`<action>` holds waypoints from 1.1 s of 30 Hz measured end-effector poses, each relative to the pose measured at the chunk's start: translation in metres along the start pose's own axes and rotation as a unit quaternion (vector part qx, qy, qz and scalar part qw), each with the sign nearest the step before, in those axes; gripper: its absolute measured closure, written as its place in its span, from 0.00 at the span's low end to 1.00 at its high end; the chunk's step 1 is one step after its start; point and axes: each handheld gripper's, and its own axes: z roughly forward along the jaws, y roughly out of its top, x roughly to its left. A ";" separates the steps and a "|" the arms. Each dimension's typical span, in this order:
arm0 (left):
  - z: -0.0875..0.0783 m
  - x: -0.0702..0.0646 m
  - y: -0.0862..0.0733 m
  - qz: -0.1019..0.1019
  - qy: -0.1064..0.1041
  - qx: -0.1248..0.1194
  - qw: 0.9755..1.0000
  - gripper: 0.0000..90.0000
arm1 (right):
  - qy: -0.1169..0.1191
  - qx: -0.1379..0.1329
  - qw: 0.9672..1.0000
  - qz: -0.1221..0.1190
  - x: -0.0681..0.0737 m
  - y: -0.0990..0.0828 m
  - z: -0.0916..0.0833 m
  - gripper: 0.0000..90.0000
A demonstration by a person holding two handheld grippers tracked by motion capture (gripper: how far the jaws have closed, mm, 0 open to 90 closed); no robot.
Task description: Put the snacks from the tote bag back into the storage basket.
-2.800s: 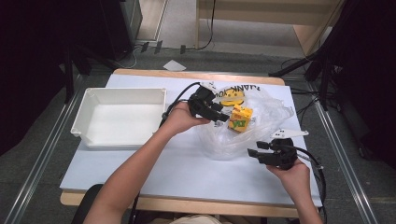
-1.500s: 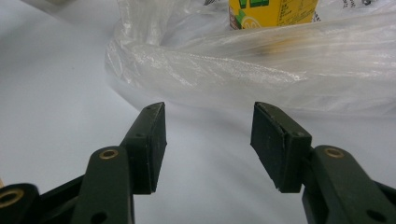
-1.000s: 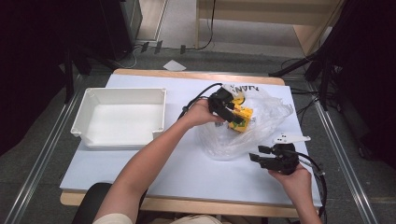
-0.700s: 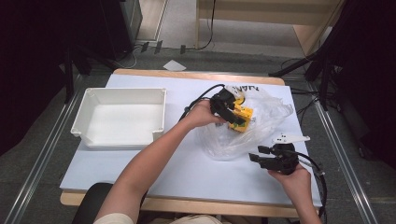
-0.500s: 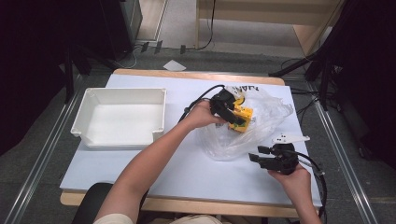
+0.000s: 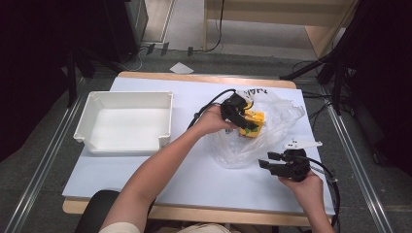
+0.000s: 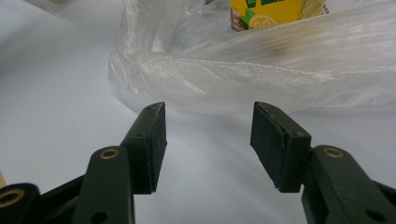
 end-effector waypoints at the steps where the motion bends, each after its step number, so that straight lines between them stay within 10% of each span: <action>1: 0.000 0.000 0.000 -0.001 -0.002 0.000 1.000 0.46 | 0.000 0.000 1.000 0.001 0.000 0.000 0.000 0.52; 19: -0.008 -0.006 0.008 0.006 0.022 0.022 0.999 0.58 | 0.004 -0.002 1.000 0.002 0.000 0.000 0.000 0.52; 33: -0.040 -0.008 0.023 -0.026 0.014 -0.008 1.000 0.58 | 0.007 -0.004 1.000 0.001 0.000 0.000 -0.001 0.53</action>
